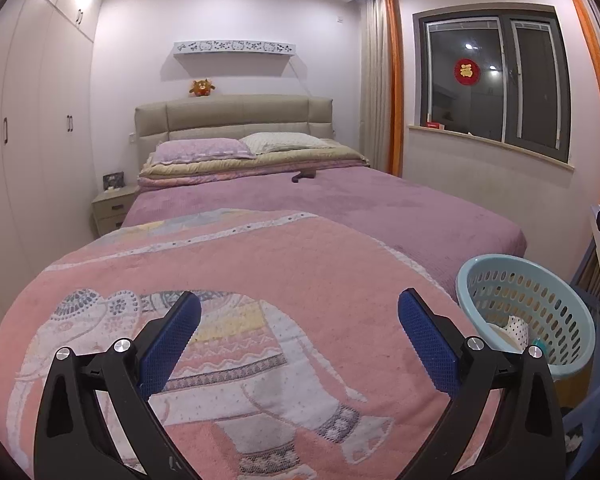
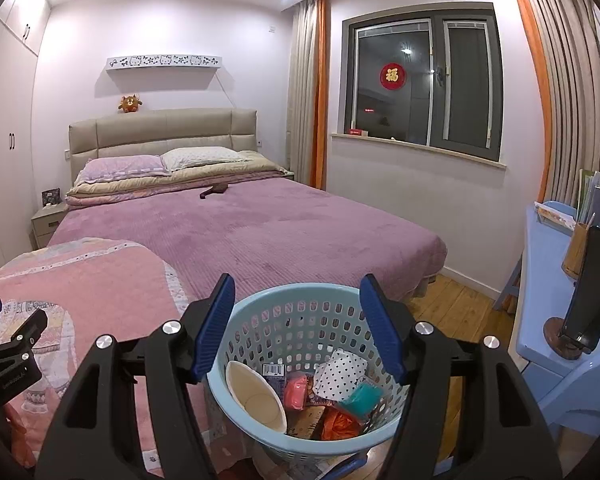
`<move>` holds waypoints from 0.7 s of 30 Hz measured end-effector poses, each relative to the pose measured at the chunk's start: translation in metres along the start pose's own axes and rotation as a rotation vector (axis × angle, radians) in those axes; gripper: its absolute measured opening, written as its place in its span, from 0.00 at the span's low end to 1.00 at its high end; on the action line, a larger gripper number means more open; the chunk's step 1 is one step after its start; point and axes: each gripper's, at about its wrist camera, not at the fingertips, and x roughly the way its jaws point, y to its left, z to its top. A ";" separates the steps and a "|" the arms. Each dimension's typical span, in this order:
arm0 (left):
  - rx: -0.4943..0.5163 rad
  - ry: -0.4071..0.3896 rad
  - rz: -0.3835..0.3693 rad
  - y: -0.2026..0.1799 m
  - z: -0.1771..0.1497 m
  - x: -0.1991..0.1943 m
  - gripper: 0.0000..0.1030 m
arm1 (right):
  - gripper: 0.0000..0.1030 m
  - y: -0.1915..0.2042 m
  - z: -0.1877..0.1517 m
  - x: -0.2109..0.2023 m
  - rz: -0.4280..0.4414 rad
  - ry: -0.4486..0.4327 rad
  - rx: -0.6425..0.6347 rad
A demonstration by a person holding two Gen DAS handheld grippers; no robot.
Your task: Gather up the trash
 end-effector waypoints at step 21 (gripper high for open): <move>-0.014 0.012 -0.006 0.004 -0.001 0.002 0.93 | 0.59 0.000 -0.002 0.007 0.011 0.023 -0.005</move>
